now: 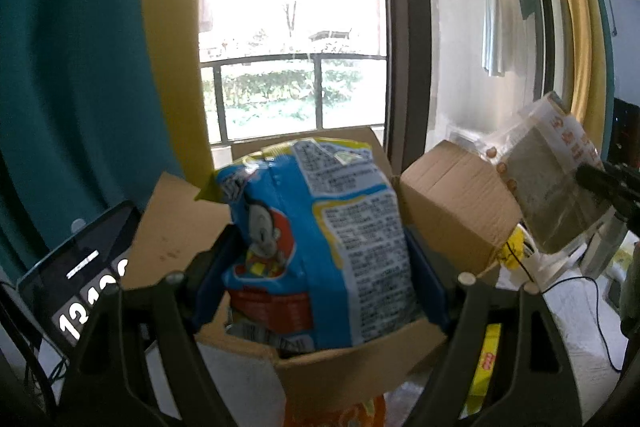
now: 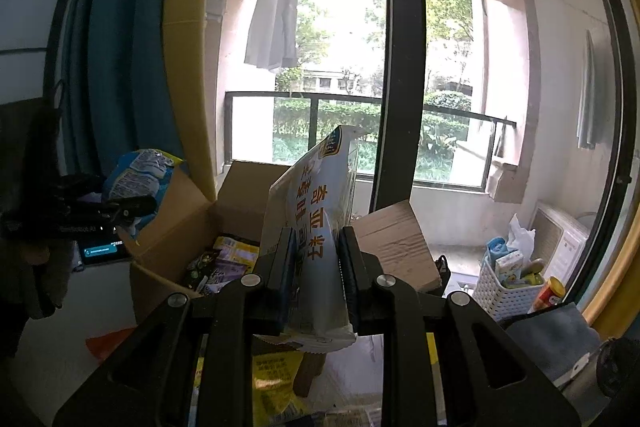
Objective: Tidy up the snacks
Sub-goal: 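Lift both bags over the cardboard box and release them inside, then withdraw both open tools from the box back to the snack pile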
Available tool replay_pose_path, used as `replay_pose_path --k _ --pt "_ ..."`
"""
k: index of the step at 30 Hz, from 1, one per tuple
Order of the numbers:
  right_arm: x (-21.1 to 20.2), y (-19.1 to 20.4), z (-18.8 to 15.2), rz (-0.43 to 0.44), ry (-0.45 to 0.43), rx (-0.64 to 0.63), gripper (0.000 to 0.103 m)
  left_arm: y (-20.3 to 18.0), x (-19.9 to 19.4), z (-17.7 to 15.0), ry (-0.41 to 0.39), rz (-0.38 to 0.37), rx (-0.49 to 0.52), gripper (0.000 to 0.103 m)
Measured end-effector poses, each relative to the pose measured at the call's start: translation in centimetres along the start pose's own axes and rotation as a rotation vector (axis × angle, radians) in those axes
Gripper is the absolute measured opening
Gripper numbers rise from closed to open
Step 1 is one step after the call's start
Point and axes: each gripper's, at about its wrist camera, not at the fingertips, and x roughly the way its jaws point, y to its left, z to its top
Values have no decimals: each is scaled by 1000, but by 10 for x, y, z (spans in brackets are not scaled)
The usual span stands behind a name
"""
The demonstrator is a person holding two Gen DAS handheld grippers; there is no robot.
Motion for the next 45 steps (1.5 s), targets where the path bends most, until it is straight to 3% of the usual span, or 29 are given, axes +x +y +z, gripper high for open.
replay_pose_path --k 7,13,25,26,27,28,29,45 --pt "24 3 8 7 -7 -2 24 1 34 4 40 -2 -17 94" --pt "47 9 16 2 4 -20 24 13 38 7 14 0 -90 95" --pt "133 14 33 13 64 38 25 37 29 12 -24 54 -114 95" --pt "150 15 32 -3 112 35 36 39 29 12 -26 56 -117 95" --pt "161 14 30 -12 151 39 56 41 29 11 -26 57 -121 95" --pt "169 12 26 -4 179 59 64 41 30 11 -25 57 -125 95" --pt "170 11 24 2 181 71 68 42 30 11 -23 55 -127 95" --pt "101 21 13 -6 182 48 68 21 -4 18 -68 6 -117 95"
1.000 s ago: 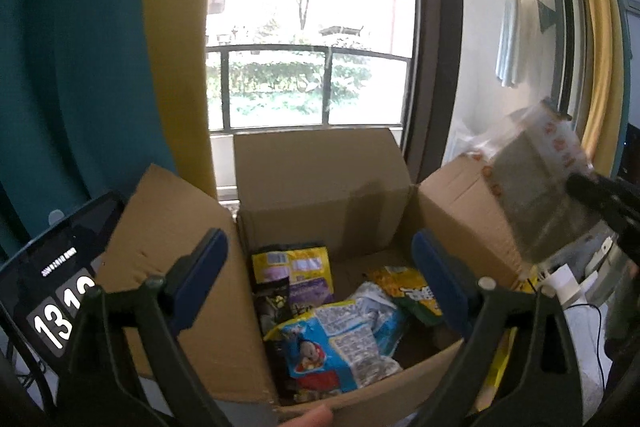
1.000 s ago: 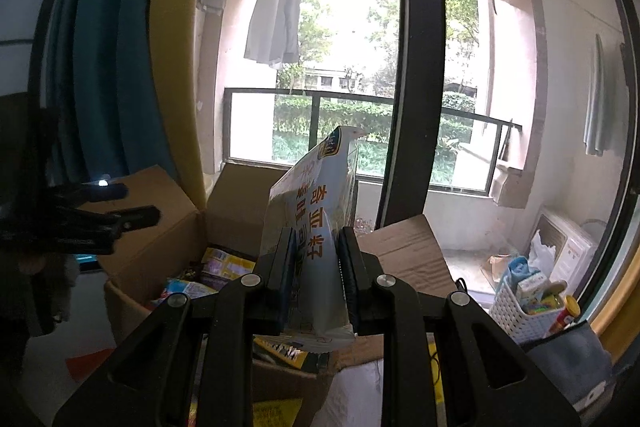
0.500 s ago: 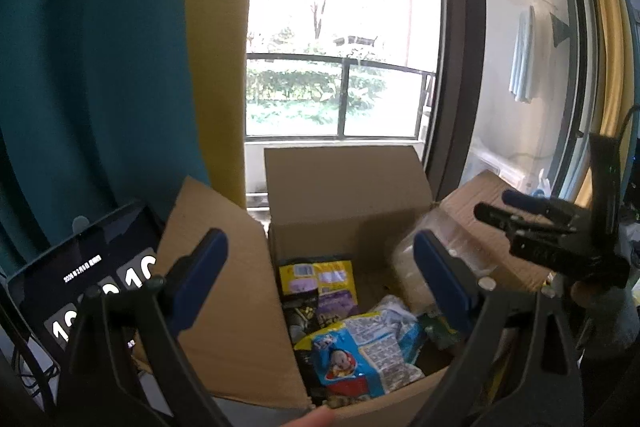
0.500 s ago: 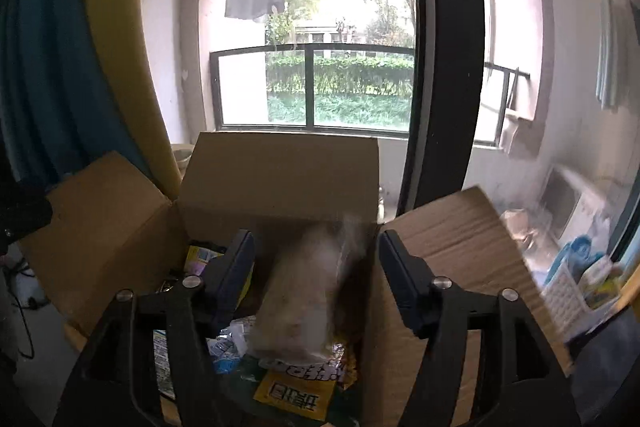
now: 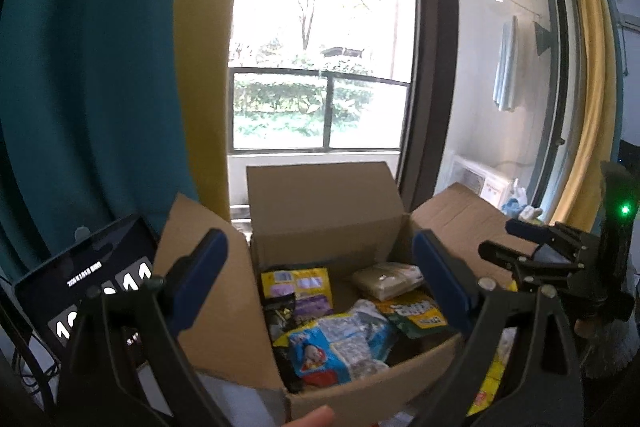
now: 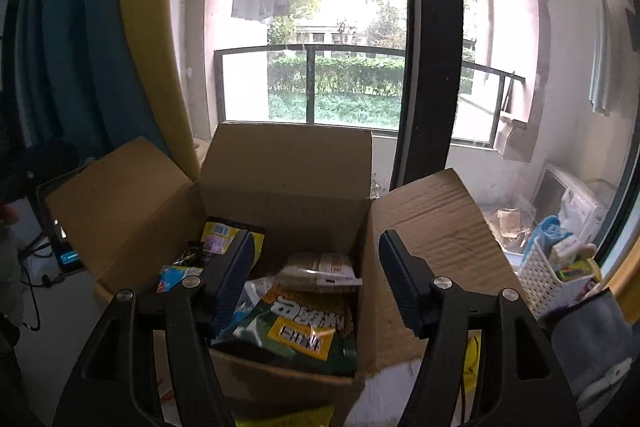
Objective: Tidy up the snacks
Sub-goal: 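Withdraw both open tools from the box back to the snack pile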
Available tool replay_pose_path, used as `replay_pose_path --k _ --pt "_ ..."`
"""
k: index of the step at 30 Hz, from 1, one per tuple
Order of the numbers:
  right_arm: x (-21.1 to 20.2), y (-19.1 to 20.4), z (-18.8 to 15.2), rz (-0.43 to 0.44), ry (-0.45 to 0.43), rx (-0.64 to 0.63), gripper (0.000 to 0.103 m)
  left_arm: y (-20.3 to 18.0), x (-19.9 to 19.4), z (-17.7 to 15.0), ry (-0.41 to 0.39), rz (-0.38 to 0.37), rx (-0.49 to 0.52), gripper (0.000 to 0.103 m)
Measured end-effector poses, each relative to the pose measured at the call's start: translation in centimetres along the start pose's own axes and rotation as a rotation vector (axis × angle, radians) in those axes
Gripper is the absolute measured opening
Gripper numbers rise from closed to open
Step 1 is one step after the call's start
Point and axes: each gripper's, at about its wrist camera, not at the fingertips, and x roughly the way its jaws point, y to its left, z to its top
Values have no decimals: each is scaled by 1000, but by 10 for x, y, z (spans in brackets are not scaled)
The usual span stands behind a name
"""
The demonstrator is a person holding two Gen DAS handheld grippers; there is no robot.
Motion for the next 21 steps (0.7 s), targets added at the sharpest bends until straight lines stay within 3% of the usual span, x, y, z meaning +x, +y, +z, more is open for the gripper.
replay_pose_path --k 12,21 --pt "-71 13 -8 31 -63 3 68 -30 -58 -6 -18 -36 37 95" --pt "-97 11 -37 68 -58 35 68 -49 -91 -21 -15 -48 61 95"
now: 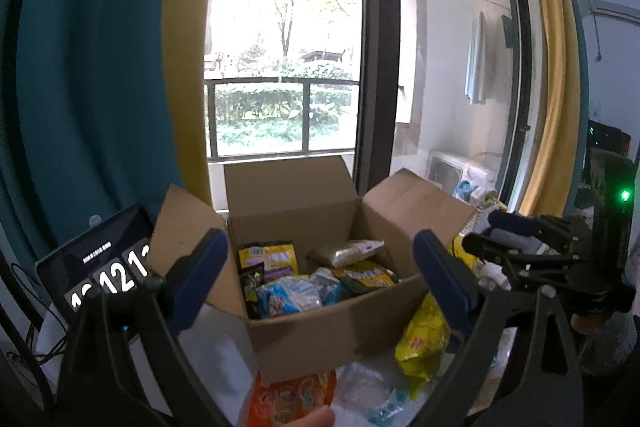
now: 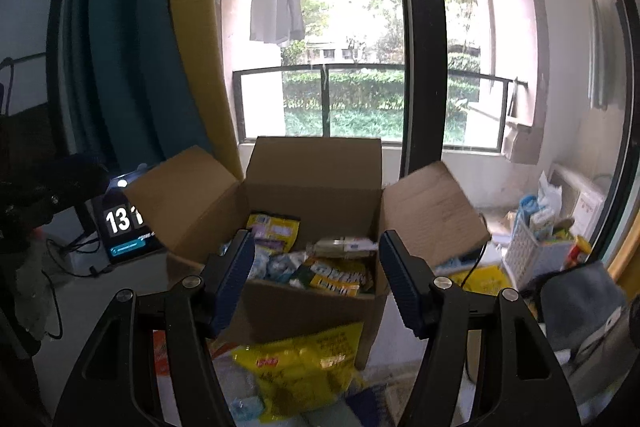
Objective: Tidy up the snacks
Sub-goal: 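Withdraw both open tools from the box back to the snack pile, then grasp the orange bag with the left gripper while the right grasps the yellow Lay's bag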
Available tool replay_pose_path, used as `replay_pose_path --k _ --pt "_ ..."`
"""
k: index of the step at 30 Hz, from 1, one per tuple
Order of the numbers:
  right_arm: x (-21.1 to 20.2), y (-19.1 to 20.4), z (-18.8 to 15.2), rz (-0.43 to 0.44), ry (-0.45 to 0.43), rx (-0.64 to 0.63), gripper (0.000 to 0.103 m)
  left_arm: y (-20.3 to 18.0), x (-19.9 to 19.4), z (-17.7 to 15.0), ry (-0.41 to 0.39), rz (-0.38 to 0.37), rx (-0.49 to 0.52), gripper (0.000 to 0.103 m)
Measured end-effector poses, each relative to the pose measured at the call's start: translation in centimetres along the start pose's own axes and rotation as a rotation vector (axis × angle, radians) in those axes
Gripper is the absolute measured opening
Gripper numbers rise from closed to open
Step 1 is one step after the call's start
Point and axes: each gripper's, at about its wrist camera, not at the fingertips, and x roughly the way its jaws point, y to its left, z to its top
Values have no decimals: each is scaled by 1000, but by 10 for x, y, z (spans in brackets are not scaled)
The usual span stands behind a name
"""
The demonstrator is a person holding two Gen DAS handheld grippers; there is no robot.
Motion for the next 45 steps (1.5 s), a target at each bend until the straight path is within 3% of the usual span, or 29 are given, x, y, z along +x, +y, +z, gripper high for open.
replay_pose_path --k 7,16,22,30,42,45 --pt "-4 -2 -29 36 42 6 68 -8 -2 -21 63 11 -3 95" --pt "11 -6 -68 81 124 34 77 -6 6 -62 173 18 -38 95" --pt "27 -10 -87 110 208 36 80 4 18 -102 289 46 -43 95" --pt "44 -4 -100 134 268 11 81 16 34 -148 421 48 -71 95" --pt "80 -1 -118 139 363 -13 82 35 72 -190 585 31 -140 94" --pt "88 -1 -120 130 377 -10 83 35 75 -195 587 12 -147 92"
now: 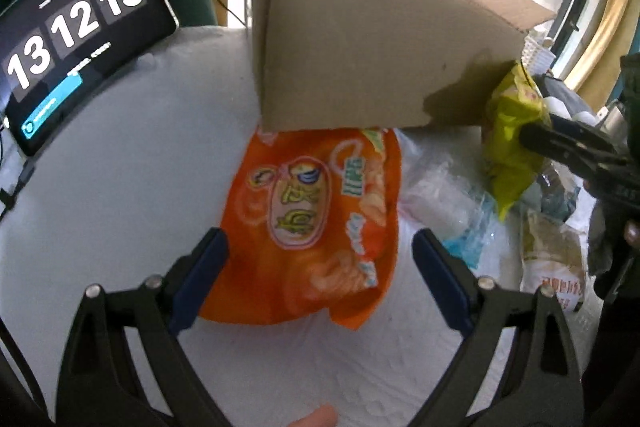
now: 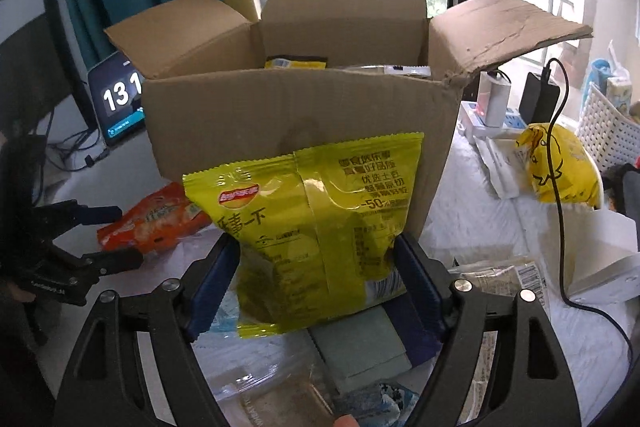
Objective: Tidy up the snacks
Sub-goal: 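Grasp the orange bag with the left gripper while the right grasps the yellow Lay's bag, then lift both held bags toward the cardboard box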
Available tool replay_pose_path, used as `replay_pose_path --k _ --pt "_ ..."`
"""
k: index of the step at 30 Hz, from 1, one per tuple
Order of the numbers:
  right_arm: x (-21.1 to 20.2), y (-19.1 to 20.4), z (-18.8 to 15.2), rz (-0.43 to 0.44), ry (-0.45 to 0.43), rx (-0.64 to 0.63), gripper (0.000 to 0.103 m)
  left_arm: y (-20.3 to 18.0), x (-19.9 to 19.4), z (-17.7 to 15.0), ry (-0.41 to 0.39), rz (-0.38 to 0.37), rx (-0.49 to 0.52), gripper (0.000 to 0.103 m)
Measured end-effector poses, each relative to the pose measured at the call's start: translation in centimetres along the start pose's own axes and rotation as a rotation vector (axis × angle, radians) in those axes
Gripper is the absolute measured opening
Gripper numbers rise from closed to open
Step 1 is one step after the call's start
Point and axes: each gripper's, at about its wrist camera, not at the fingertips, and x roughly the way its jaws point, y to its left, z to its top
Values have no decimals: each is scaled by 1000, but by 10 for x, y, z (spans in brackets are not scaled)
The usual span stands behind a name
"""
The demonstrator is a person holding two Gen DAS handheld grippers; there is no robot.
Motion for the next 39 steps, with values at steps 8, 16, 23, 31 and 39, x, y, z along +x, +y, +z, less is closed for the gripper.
replay_pose_path --k 8,16,23,31,39 --pt "7 -3 1 13 18 24 82 -3 2 -4 -8 -15 49 50" --pt "-8 13 1 20 -10 -6 64 -6 -20 -12 -39 -34 68 30" --pt "-43 34 2 16 -65 -42 63 -6 -52 -25 -74 -55 61 24" --pt "-77 51 4 10 -116 -58 63 8 -88 -39 -142 -60 -4 21" --pt "-109 66 12 7 -177 -80 63 22 -124 -42 -236 -58 -54 18"
